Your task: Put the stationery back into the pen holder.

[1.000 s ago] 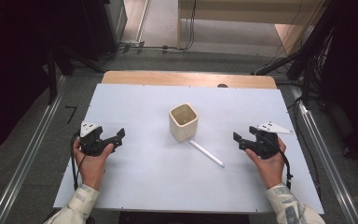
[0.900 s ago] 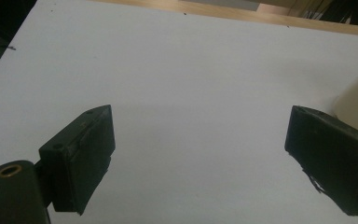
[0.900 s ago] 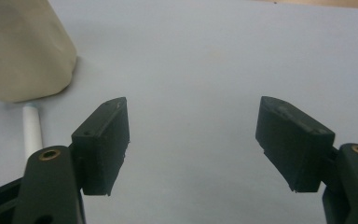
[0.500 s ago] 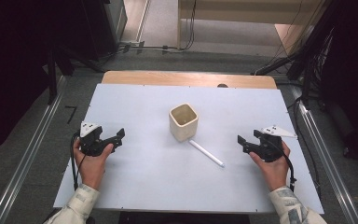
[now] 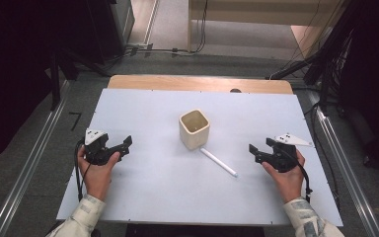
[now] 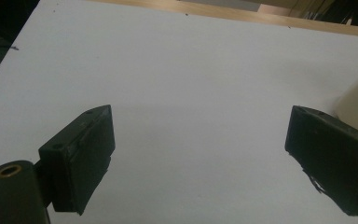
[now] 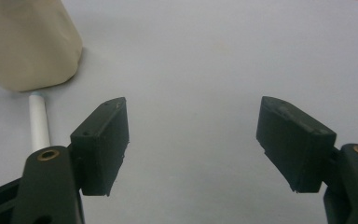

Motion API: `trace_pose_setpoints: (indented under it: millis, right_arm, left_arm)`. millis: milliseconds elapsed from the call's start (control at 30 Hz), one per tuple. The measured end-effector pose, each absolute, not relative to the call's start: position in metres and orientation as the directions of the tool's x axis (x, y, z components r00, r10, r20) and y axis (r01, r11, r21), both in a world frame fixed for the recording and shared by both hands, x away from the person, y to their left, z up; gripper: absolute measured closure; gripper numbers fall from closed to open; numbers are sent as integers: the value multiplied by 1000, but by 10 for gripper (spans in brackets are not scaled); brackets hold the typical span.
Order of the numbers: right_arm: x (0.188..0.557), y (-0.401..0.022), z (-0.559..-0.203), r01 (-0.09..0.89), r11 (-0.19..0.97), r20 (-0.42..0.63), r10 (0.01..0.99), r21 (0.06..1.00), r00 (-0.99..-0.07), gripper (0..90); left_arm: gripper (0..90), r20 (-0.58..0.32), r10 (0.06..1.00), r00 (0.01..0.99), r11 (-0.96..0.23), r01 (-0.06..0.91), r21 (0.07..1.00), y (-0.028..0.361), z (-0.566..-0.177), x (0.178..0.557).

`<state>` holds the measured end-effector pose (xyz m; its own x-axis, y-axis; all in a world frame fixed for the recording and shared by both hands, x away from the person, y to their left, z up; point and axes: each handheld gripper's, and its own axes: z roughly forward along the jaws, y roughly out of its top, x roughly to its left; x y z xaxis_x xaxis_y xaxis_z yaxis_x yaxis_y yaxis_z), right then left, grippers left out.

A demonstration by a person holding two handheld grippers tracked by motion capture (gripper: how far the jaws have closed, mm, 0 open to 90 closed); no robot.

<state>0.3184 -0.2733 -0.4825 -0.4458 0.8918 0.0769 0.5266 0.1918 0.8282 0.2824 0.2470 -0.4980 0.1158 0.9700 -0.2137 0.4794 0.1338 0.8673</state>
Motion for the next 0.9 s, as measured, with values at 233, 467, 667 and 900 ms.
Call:
trace_pose_setpoints:
  millis: [233,467,667,900]
  right_arm:
    - [318,-269,-484,527,202,76,885,826,-459,238]
    - [317,-266,-485,530,210,77,881,821,-467,238]
    - [317,-261,-486,528,227,70,873,818,-483,238]
    - [316,-254,-488,529,242,66,865,813,-498,241]
  left_arm:
    - [91,-213,970,115,134,480,867,247,-498,283]
    - [91,-212,970,115,132,481,867,247,-498,283]
    - [91,-213,970,115,133,480,867,247,-498,283]
    - [91,-212,970,116,132,480,867,247,-498,283]
